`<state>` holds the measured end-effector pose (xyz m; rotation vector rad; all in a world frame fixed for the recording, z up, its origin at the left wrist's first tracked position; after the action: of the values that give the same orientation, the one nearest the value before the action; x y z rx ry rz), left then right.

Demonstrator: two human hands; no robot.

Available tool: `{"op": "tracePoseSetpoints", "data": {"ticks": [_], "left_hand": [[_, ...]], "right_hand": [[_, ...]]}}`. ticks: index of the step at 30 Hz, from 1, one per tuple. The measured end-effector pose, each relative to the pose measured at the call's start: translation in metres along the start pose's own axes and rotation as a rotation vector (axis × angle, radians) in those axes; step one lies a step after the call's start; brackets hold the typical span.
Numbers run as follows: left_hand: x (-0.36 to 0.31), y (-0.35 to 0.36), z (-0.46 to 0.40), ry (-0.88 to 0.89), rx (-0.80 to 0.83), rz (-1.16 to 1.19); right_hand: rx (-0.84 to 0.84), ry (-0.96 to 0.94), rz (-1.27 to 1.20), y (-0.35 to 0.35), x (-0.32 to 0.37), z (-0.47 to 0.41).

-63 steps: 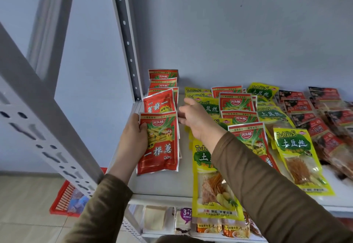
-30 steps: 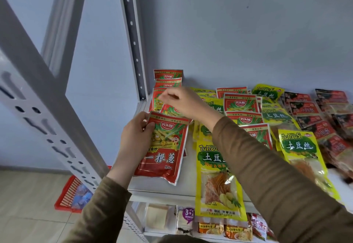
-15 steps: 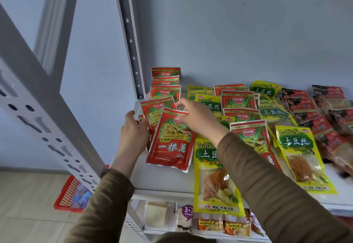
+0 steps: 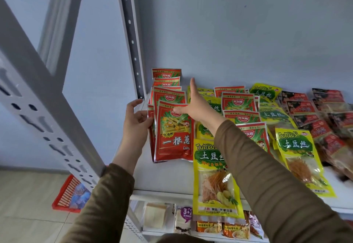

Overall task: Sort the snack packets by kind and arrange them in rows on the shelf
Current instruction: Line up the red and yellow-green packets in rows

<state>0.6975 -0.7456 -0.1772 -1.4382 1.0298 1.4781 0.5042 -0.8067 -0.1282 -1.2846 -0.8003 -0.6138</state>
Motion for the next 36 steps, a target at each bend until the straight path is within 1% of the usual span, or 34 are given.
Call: {"op": "tracePoseSetpoints", "data": {"ticks": [2, 4, 6, 9, 12, 14, 17, 20, 23, 25, 27, 28, 30, 31, 32, 33, 36], "left_hand": [[0.001, 0.001, -0.001, 0.0, 0.009, 0.034], [0.002, 0.002, -0.003, -0.017, 0.024, 0.065], [0.004, 0.003, -0.004, -0.039, 0.017, 0.081], [0.003, -0.003, -0.01, -0.056, -0.062, 0.063], [0.0, -0.009, -0.02, -0.067, -0.118, 0.086], [-0.004, -0.009, -0.027, -0.07, -0.135, 0.094], [-0.012, -0.005, -0.038, -0.063, -0.13, 0.081], [-0.012, 0.0, -0.048, -0.095, -0.131, 0.08], [-0.012, 0.005, -0.049, -0.114, -0.119, 0.059], [-0.017, 0.011, -0.041, -0.077, -0.085, -0.046], [-0.025, 0.013, -0.021, 0.031, -0.044, -0.302], [-0.027, 0.015, -0.008, 0.113, -0.006, -0.429], [-0.023, 0.026, 0.025, 0.28, 0.137, -0.631], [-0.016, 0.033, 0.041, 0.33, 0.23, -0.725], [-0.006, 0.039, 0.051, 0.344, 0.305, -0.808], [0.003, 0.041, 0.057, 0.323, 0.346, -0.865], [0.021, 0.04, 0.055, 0.183, 0.38, -0.853]], "right_hand": [[0.042, 0.073, -0.078, -0.001, -0.005, -0.005], [0.039, 0.094, -0.126, -0.004, -0.006, -0.008], [0.011, 0.068, -0.127, -0.009, -0.002, -0.007], [-0.024, 0.012, -0.093, -0.011, -0.001, -0.008], [0.065, 0.007, -0.101, -0.002, -0.001, -0.006], [0.157, -0.018, -0.037, 0.007, 0.002, -0.002], [0.224, -0.023, 0.142, 0.018, -0.001, 0.002], [0.223, 0.003, 0.242, 0.022, -0.008, 0.005], [0.174, -0.01, 0.379, 0.023, -0.013, 0.003], [0.123, -0.007, 0.412, 0.022, -0.017, 0.0], [0.095, -0.013, 0.451, 0.021, -0.017, 0.0], [0.087, -0.019, 0.469, 0.02, -0.017, 0.0], [0.067, -0.034, 0.493, 0.02, -0.016, -0.001], [0.053, -0.045, 0.504, 0.019, -0.016, 0.0], [0.04, -0.059, 0.515, 0.019, -0.016, 0.0], [0.027, -0.077, 0.525, 0.018, -0.015, 0.001], [-0.016, -0.121, 0.526, 0.016, -0.014, 0.003]]}}
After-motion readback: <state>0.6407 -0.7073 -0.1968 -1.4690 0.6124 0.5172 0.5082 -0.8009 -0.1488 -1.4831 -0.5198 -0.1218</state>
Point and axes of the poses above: each hand's wrist, its own z-axis away from the middle knuckle, its own y-axis out of the palm, x = y × z, the point moved 9 cm from there along -z, towards the middle knuckle, and after that the axes turned 2 degrees about z, right-handed, at the moved point
